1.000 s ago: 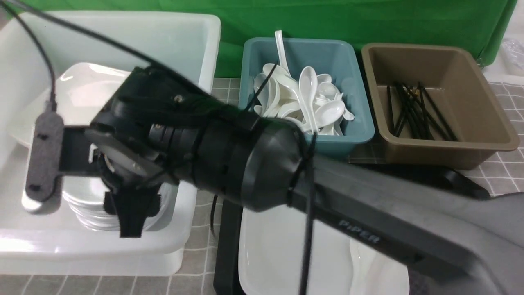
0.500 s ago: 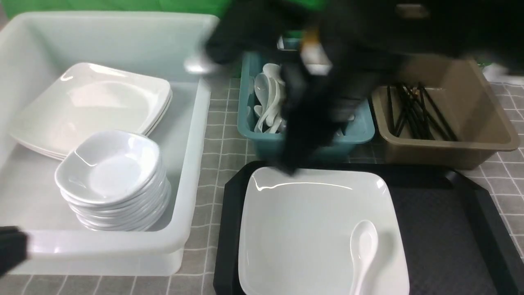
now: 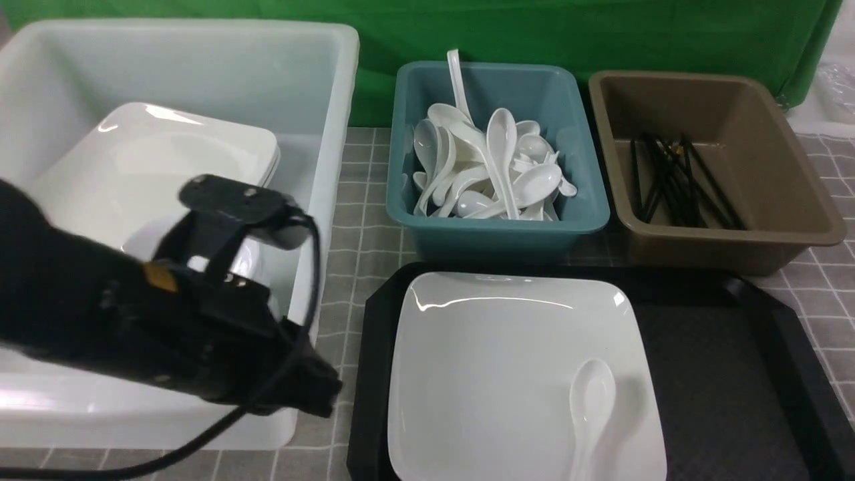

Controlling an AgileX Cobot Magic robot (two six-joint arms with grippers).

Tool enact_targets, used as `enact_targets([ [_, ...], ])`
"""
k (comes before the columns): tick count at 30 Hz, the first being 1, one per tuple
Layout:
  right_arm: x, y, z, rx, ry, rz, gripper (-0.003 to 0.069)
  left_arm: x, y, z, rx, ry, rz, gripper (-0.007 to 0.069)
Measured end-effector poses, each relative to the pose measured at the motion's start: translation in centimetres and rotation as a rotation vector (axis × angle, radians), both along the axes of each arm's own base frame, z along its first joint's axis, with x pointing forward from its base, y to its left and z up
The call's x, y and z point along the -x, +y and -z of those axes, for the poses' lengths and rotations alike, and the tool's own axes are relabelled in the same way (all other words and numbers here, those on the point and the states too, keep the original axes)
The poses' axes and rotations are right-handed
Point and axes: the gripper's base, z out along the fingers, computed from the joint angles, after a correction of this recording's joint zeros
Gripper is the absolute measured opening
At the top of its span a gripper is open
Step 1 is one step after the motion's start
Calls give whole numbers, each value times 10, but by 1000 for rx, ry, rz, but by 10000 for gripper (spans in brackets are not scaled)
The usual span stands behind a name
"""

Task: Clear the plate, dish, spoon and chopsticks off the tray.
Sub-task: Use the left arm to grab a soup spoon from the plate

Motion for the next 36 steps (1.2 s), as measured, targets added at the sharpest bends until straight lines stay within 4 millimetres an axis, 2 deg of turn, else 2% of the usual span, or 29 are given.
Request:
enact_targets([
  [3,19,-18,9,-64,-48,18,131,-1,-45,6,-1,-2,65,0],
  [8,35,-32,14,-106,-107,5,139,11,-128,10,-58,-10,169,0],
  [12,37,-33,13,-91,-126,-27,144,15,-170,22,-118,21,206,24],
  [15,37,-33,13,-80,-133,-43,144,9,-193,40,-152,68,205,99],
  [23,37,-33,13,-45,-143,-85,162,-16,-215,79,-229,100,157,372],
  [26,37,-33,13,-30,-146,-103,165,-28,-217,94,-280,75,158,414],
  [28,37,-33,13,-28,-147,-105,165,-29,-217,97,-295,66,164,413],
  [31,37,-33,13,-26,-147,-108,169,-32,-218,108,-329,57,179,370],
  [36,37,-33,13,-15,-150,-120,177,-33,-219,110,-341,41,195,206],
])
